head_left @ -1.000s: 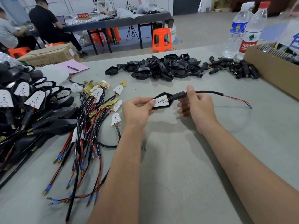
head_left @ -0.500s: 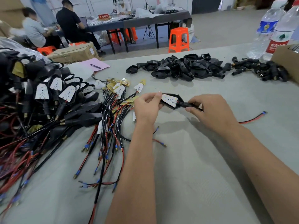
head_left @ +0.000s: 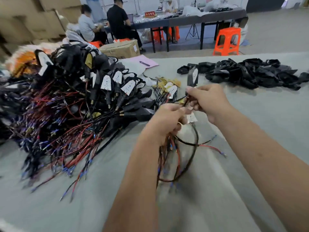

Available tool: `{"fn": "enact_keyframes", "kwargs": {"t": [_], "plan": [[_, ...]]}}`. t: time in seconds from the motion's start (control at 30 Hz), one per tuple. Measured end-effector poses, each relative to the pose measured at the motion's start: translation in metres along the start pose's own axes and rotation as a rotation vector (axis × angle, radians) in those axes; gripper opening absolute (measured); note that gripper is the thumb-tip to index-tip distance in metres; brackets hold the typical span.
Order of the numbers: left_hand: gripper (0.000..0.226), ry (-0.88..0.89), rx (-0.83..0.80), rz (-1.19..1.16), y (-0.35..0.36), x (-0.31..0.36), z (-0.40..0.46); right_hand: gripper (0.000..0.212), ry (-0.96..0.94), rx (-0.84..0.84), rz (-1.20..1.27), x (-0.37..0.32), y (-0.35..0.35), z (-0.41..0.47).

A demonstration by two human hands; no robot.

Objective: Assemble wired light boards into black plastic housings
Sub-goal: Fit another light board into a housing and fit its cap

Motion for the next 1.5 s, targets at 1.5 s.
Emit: {"fn": "enact_keyframes", "kwargs": {"t": [1.5], "plan": [[0.05,0.105,0.2,0.375,0.066,0.021,0.057,0.031,0.234,-0.021,-0.6,0.033,-0.077,-0.029]]}}
Point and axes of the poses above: each hand's wrist, its own z-axis towards the middle knuckle, its own y-axis out of the palm, x = y × z, the point moved 7 cm from there along z, towards the middle knuckle, and after that the axes turned 9 degrees about -x, right-handed, at the moved point
